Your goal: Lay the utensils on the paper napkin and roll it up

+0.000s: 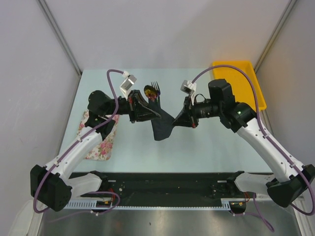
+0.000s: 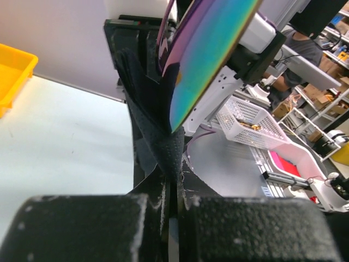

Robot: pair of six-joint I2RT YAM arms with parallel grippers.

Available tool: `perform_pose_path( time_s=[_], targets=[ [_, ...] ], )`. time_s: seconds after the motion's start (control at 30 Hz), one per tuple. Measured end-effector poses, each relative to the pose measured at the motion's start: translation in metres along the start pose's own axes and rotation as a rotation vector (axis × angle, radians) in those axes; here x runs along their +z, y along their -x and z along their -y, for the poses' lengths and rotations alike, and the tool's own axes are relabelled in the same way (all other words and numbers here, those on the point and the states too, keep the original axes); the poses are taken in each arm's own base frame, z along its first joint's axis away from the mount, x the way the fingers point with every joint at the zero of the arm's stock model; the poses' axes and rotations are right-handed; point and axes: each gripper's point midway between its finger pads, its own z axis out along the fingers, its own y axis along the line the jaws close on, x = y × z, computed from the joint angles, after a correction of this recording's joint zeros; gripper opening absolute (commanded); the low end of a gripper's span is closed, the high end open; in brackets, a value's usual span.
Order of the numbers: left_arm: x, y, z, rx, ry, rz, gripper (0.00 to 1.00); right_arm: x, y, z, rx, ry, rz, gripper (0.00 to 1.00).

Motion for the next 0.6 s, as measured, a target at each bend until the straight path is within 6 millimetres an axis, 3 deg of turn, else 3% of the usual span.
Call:
perform_pose_path(
  time_s=[0.37,0.6],
  targets=[
    [0.008,-0.004,0.017,-0.057,-0.066,0.003,0.0,0.033,0.003,-0.01,-0.087,0.108,-0.004,0.0],
    [0.009,-0.003,0.015,-0.058,-0.058,0.013,0.0,0.038,0.008,-0.01,-0.096,0.1,0.012,0.0]
  ],
)
